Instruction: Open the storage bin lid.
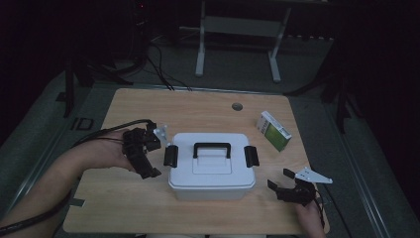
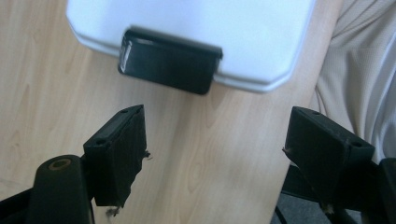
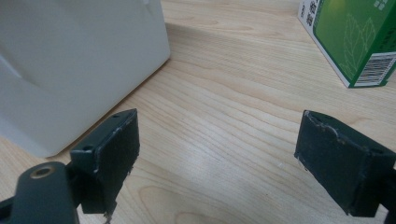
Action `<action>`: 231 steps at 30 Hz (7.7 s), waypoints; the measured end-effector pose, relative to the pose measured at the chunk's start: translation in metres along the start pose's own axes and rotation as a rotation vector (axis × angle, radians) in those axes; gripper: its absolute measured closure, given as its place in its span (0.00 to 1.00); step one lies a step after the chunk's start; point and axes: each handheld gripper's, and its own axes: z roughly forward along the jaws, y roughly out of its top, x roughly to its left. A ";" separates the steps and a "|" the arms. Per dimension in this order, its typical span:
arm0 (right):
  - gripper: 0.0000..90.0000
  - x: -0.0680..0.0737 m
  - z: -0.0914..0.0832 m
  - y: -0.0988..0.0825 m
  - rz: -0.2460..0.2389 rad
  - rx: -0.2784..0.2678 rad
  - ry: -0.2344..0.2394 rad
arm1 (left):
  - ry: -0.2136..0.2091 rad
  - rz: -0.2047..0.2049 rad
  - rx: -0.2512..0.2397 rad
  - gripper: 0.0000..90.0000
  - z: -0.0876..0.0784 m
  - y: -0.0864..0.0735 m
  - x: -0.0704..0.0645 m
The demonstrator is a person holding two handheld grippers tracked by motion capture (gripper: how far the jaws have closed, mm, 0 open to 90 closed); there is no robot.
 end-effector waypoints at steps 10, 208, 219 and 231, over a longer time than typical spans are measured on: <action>0.15 0.000 0.001 0.000 0.001 0.006 0.005 | -0.005 0.061 0.007 0.23 0.008 0.033 0.000; 0.15 -0.001 0.002 -0.002 0.011 0.026 0.009 | -0.043 -0.406 -0.053 0.93 0.116 -0.144 0.090; 0.15 -0.003 0.001 -0.001 0.019 0.016 0.000 | -0.033 -0.416 -0.055 0.92 0.121 -0.141 0.090; 0.15 -0.004 0.000 -0.002 0.017 0.013 0.002 | 0.048 -0.522 -0.110 0.37 0.107 -0.142 0.087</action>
